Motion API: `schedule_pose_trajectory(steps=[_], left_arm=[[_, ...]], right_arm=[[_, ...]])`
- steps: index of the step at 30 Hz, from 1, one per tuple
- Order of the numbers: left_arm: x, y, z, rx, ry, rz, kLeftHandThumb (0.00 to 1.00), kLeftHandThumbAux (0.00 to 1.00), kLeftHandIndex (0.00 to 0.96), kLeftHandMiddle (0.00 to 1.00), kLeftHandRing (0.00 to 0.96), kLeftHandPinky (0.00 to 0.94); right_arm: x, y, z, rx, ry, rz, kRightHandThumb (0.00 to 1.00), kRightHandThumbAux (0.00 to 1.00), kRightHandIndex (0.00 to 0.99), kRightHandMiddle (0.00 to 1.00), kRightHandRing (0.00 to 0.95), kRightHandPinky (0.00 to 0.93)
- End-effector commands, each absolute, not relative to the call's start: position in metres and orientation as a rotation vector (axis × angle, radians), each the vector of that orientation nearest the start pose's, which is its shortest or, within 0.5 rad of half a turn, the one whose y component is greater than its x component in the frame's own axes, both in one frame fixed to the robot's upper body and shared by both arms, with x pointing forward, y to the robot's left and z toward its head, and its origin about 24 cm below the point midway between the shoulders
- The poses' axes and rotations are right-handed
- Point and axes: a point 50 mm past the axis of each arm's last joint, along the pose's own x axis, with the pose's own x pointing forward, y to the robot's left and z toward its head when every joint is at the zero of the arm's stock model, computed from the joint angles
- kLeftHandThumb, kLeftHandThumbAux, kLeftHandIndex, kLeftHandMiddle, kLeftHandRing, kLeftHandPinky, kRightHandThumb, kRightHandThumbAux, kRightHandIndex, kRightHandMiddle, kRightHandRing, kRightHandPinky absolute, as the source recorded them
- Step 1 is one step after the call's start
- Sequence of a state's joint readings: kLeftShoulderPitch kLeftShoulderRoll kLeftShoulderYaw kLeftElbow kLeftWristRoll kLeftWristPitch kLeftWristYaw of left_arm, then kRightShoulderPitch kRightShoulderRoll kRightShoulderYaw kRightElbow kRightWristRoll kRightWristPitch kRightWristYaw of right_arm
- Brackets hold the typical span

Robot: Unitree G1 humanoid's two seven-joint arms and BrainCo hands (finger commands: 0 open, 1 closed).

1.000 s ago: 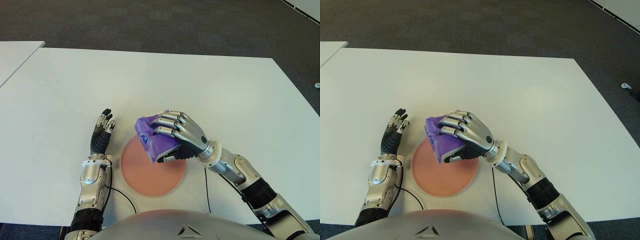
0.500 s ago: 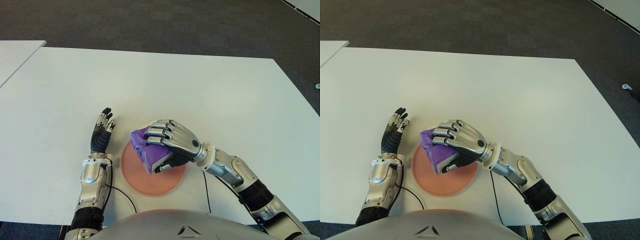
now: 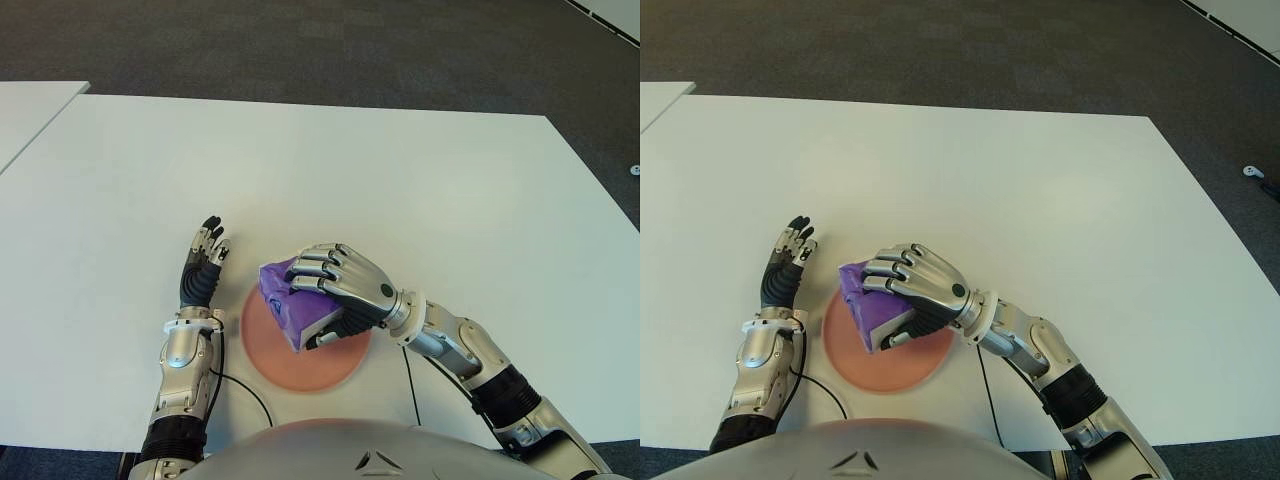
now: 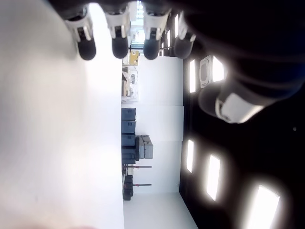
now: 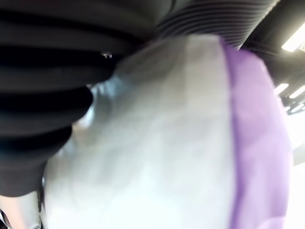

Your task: Put the tissue paper into the plate.

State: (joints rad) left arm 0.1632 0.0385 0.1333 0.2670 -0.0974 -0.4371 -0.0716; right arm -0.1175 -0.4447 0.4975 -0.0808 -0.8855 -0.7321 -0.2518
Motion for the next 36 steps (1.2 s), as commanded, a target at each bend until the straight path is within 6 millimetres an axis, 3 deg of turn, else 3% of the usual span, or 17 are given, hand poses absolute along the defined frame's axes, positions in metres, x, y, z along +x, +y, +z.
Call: schedule_pose_trajectory(steps=[1,21,23,25,27,28,31,36], left_arm=[[0.1923,0.1975,-0.0274,-0.024,0.072,0.129,0.0,0.483,0.0,0.0,0.0,0.0],[0.1931,0.197,-0.0273,-0.017,0.078,0.133,0.0,0.477,0.0,0.0,0.0,0.0],[0.193,0.1972,-0.027,-0.017,0.076,0.135,0.0,0.477,0.0,0.0,0.0,0.0],[0.193,0.1972,-0.0269,-0.017,0.075,0.136,0.0,0.478,0.0,0.0,0.0,0.0],[0.1926,0.1971,-0.0269,-0.017,0.076,0.138,0.0,0.478,0.0,0.0,0.0,0.0],[0.1924,0.197,-0.0269,-0.017,0.076,0.139,0.0,0.478,0.0,0.0,0.0,0.0],[0.192,0.1972,-0.0272,-0.011,0.084,0.139,0.0,0.472,0.0,0.0,0.0,0.0],[0.1918,0.1976,-0.0279,-0.005,0.096,0.136,0.0,0.46,0.0,0.0,0.0,0.0]], right_arm=[[0.1965,-0.0676,0.0781,-0.972,-1.006,0.749,0.723,0.713,0.439,0.85,0.849,0.87],[0.1963,-0.0587,0.0725,-0.928,-0.948,0.794,0.729,0.711,0.44,0.829,0.833,0.839],[0.1979,-0.058,0.0728,-0.921,-0.929,0.797,0.713,0.715,0.433,0.747,0.741,0.718],[0.1985,-0.058,0.0728,-0.929,-0.917,0.809,0.704,0.718,0.428,0.701,0.69,0.658],[0.1989,-0.0583,0.0723,-0.964,-0.898,0.847,0.483,0.699,0.364,0.552,0.53,0.505],[0.1991,-0.0584,0.072,-0.984,-0.888,0.868,0.337,0.667,0.286,0.421,0.389,0.356],[0.1998,-0.0598,0.0719,-1.055,-0.875,0.925,0.12,0.584,0.129,0.21,0.161,0.123],[0.2002,-0.0626,0.0722,-1.125,-0.866,0.968,0.02,0.489,0.025,0.05,0.03,0.02]])
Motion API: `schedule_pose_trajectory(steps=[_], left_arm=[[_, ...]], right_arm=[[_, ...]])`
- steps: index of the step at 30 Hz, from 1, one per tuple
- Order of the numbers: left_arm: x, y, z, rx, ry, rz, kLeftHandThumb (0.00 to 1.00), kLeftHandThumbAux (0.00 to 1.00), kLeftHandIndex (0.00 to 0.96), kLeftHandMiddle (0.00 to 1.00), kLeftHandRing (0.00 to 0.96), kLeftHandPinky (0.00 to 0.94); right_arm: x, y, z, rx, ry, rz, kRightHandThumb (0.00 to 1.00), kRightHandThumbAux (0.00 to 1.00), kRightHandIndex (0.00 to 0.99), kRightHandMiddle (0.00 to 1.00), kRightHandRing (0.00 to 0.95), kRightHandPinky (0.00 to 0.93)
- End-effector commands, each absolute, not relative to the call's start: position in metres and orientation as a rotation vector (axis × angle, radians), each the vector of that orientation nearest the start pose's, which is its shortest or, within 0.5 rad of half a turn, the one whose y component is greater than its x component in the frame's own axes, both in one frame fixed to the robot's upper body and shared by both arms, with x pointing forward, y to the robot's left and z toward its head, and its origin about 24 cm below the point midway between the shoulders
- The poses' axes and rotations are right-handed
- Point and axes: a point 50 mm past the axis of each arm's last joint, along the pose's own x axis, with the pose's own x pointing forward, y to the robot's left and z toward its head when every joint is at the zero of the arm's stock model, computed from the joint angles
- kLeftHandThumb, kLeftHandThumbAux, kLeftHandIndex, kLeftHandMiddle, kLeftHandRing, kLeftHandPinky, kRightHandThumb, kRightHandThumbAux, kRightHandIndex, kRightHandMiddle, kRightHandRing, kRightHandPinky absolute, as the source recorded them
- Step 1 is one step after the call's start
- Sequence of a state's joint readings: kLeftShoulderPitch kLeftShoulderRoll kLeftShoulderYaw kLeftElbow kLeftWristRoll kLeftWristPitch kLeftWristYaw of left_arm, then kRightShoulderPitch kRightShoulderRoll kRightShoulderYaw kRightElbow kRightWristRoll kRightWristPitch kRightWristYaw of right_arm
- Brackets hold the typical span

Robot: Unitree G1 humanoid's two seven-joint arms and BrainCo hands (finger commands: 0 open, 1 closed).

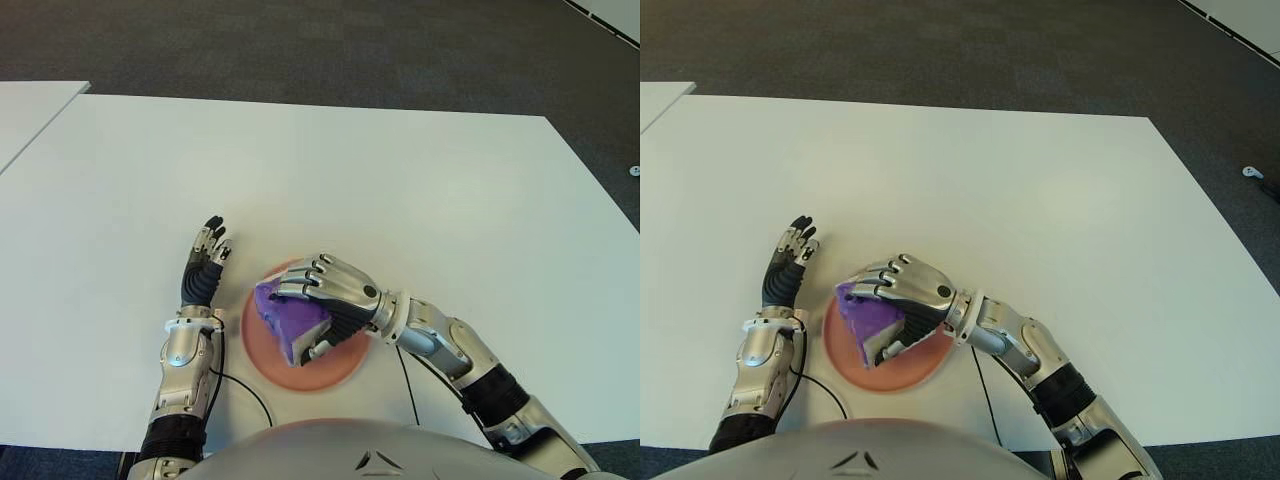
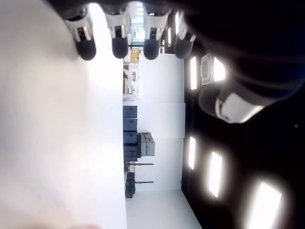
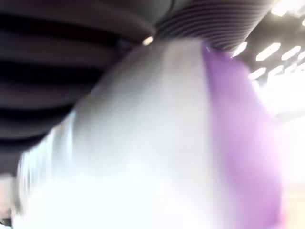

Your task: Put the tissue paper into the plate.

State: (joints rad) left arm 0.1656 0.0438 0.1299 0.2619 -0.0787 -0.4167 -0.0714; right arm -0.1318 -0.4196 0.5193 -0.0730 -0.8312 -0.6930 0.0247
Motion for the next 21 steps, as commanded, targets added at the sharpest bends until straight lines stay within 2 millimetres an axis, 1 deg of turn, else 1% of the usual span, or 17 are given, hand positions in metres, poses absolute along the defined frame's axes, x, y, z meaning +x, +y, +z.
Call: schedule_pose_trajectory(steps=[1,3,6,9,15,21], left_arm=[[0.1918,0.1976,-0.028,-0.004,0.098,0.136,0.0,0.457,0.0,0.0,0.0,0.0],[0.1921,0.1982,-0.0287,-0.006,0.106,0.134,0.0,0.453,0.0,0.0,0.0,0.0],[0.1929,0.199,-0.0301,-0.006,0.121,0.14,0.0,0.449,0.0,0.0,0.0,0.0],[0.1935,0.1995,-0.0308,0.0,0.125,0.149,0.0,0.453,0.0,0.0,0.0,0.0],[0.1946,0.1985,-0.0308,0.004,0.124,0.159,0.0,0.462,0.0,0.0,0.0,0.0],[0.1946,0.1984,-0.0305,0.003,0.122,0.163,0.0,0.471,0.0,0.0,0.0,0.0]], right_arm=[[0.2002,-0.0628,0.0722,-1.13,-0.865,0.971,0.012,0.468,0.015,0.032,0.019,0.013],[0.2003,-0.0636,0.0719,-1.149,-0.861,0.982,0.006,0.439,0.008,0.016,0.009,0.006],[0.2001,-0.0648,0.0715,-1.159,-0.853,0.991,0.001,0.368,0.001,0.004,0.002,0.001],[0.2001,-0.0657,0.0712,-1.158,-0.845,0.995,0.0,0.325,0.0,0.001,0.0,0.0],[0.2007,-0.0658,0.0713,-1.145,-0.829,1.003,0.002,0.271,0.0,0.0,0.0,0.0],[0.2017,-0.0674,0.0723,-1.137,-0.824,1.002,0.017,0.241,0.0,0.0,0.0,0.0]])
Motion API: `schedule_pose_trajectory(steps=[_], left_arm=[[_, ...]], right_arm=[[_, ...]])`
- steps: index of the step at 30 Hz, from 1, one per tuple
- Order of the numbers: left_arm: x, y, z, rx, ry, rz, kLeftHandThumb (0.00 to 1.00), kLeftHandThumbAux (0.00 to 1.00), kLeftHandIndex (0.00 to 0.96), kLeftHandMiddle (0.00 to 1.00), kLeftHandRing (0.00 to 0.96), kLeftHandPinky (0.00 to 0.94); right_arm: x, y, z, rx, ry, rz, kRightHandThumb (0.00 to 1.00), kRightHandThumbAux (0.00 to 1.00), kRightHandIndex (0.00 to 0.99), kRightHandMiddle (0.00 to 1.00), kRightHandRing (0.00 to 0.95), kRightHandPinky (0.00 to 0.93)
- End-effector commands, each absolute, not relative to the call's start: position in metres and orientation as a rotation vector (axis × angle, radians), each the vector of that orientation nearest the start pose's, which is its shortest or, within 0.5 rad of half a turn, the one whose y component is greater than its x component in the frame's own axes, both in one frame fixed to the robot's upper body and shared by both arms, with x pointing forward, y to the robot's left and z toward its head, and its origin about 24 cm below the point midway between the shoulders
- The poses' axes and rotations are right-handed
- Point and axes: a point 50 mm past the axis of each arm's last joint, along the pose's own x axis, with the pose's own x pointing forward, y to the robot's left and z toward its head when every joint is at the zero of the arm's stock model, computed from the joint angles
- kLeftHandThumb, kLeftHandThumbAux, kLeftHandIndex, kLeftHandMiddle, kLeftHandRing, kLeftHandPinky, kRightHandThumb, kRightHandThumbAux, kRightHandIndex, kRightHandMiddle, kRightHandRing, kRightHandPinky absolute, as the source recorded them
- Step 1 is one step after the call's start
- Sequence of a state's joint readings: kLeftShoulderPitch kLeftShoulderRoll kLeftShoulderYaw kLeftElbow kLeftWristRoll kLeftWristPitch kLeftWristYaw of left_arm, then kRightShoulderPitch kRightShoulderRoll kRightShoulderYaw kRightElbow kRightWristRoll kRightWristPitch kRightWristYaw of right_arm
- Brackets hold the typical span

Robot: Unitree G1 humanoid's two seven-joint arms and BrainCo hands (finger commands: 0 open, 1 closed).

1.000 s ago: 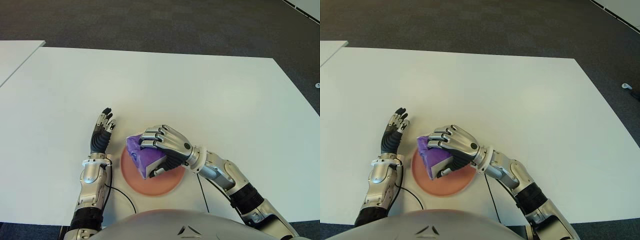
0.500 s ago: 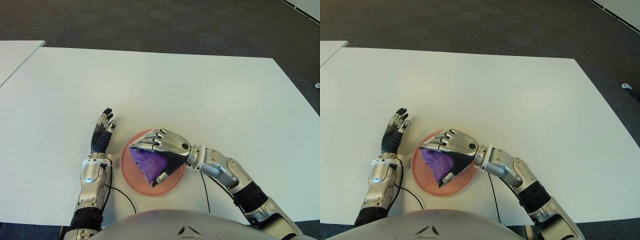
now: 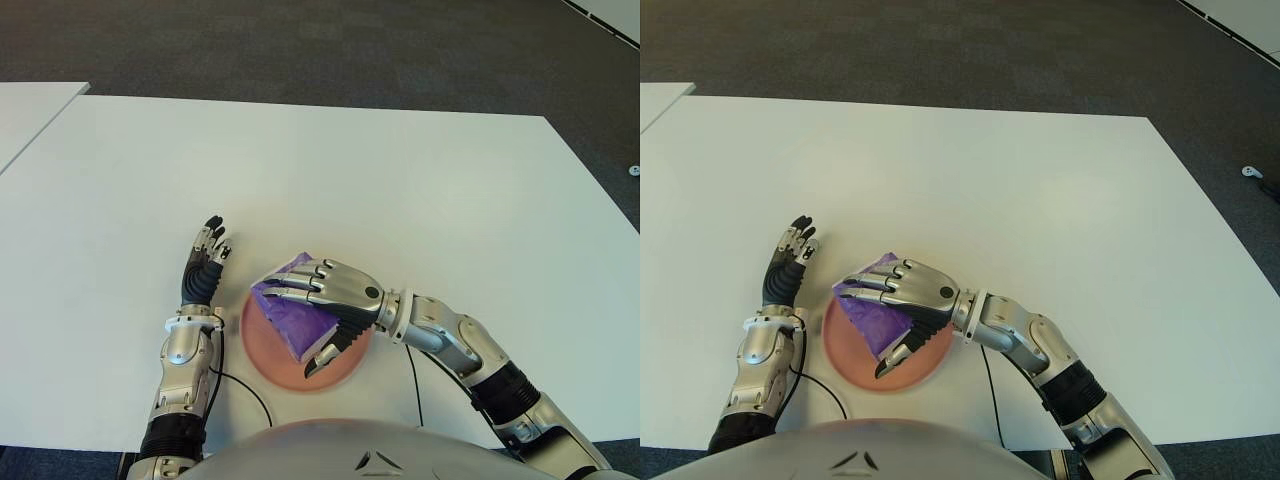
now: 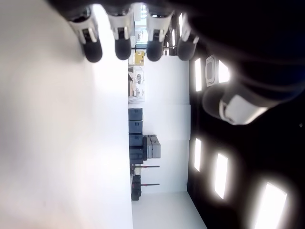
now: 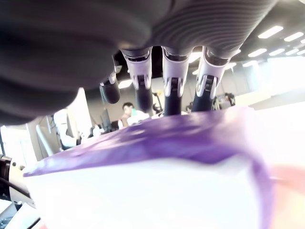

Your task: Put the tissue paper into the plate.

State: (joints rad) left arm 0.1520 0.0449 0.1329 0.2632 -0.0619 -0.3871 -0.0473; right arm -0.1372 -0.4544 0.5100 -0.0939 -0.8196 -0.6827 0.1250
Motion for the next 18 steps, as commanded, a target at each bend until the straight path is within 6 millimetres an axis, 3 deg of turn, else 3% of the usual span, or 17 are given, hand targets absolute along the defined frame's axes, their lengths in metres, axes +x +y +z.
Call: schedule_pose_trajectory(steps=[1,18], left_arm=[[0.195,0.198,-0.03,0.005,0.121,0.164,0.0,0.471,0.0,0.0,0.0,0.0],[0.195,0.2,-0.028,-0.006,0.106,0.129,0.0,0.454,0.0,0.0,0.0,0.0]], right_arm=[[0.202,-0.068,0.073,-1.137,-0.825,1.0,0.019,0.239,0.0,0.0,0.0,0.0],[0.212,-0.074,0.087,-1.165,-0.874,0.908,0.055,0.204,0.0,0.0,0.0,0.0]])
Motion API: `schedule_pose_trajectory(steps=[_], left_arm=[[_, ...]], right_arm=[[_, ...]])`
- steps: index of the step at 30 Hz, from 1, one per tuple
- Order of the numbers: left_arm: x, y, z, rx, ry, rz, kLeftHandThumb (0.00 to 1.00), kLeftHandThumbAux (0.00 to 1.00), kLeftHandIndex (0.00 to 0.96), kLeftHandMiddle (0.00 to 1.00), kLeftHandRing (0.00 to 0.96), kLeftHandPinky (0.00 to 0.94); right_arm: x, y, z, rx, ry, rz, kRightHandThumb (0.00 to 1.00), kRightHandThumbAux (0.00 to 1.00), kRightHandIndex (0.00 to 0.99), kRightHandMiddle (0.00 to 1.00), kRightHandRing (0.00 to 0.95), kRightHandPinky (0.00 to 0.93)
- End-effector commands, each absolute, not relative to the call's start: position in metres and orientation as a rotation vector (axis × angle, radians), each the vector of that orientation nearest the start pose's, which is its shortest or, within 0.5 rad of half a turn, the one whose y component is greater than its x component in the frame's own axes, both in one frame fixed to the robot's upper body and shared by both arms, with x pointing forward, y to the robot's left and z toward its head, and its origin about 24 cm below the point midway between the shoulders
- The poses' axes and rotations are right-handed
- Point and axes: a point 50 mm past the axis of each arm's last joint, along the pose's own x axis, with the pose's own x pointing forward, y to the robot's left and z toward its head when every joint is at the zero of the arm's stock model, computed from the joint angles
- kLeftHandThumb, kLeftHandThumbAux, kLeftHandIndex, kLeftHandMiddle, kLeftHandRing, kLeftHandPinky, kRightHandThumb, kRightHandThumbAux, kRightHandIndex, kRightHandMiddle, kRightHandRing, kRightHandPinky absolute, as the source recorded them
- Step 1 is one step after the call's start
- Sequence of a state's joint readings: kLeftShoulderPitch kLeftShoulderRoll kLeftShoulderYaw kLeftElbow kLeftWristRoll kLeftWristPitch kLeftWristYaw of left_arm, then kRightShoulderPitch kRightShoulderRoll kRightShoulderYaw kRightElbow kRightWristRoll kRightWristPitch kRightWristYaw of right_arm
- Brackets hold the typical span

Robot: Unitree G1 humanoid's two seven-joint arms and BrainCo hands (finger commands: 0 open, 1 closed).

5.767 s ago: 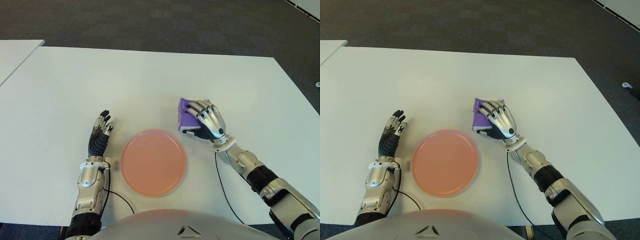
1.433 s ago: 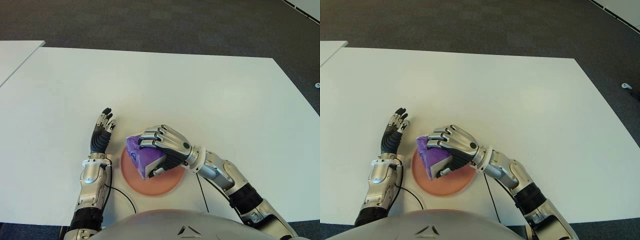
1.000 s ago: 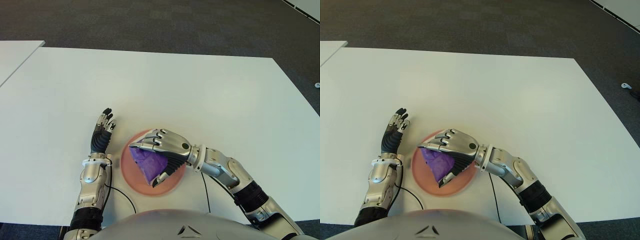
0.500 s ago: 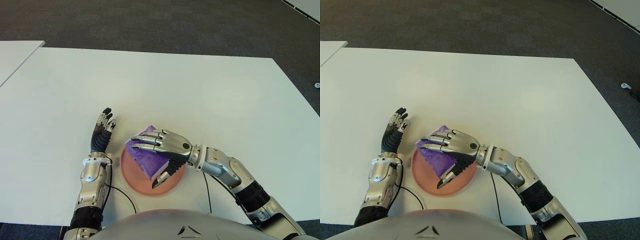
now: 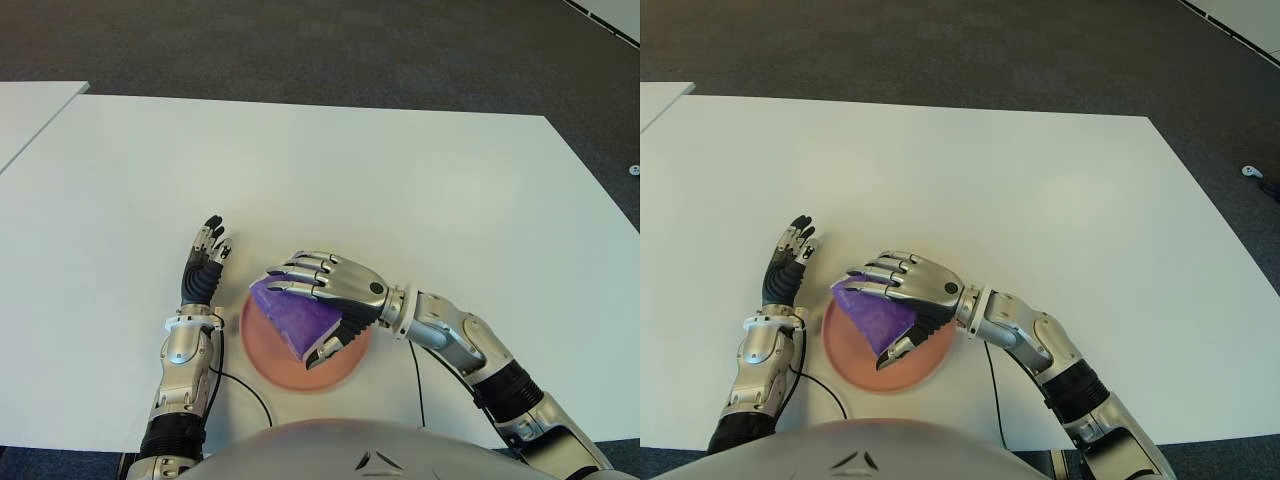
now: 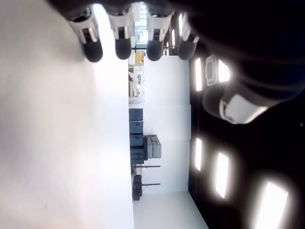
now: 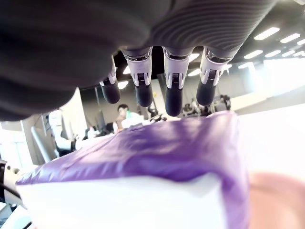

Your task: Put the tissue paper into the plate.

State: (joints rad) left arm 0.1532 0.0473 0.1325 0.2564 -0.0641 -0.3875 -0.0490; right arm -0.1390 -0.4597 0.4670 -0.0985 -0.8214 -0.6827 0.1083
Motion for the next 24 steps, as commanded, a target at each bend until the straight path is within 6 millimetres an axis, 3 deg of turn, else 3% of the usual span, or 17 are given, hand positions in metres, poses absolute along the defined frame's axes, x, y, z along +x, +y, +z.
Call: schedule_pose_trajectory(steps=[1,8,14,17,24], left_arm=[[0.195,0.2,-0.028,-0.01,0.105,0.127,0.0,0.454,0.0,0.0,0.0,0.0],[0.196,0.201,-0.029,-0.036,0.097,0.134,0.0,0.473,0.0,0.0,0.0,0.0],[0.195,0.2,-0.027,-0.03,0.074,0.146,0.0,0.479,0.0,0.0,0.0,0.0],[0.195,0.199,-0.026,-0.023,0.07,0.145,0.0,0.478,0.0,0.0,0.0,0.0],[0.193,0.199,-0.025,-0.018,0.071,0.135,0.0,0.474,0.0,0.0,0.0,0.0]], right_arm=[[0.216,-0.075,0.093,-1.145,-0.878,0.877,0.056,0.203,0.0,0.0,0.0,0.0],[0.228,-0.082,0.112,-0.921,-0.834,0.696,0.094,0.221,0.0,0.0,0.0,0.0],[0.232,-0.124,0.148,-0.726,-0.711,0.522,0.125,0.217,0.0,0.0,0.0,0.0],[0.23,-0.129,0.15,-0.661,-0.681,0.44,0.154,0.206,0.0,0.0,0.0,0.0],[0.238,-0.164,0.106,-0.46,-0.609,0.183,0.176,0.263,0.0,0.0,0.0,0.0]])
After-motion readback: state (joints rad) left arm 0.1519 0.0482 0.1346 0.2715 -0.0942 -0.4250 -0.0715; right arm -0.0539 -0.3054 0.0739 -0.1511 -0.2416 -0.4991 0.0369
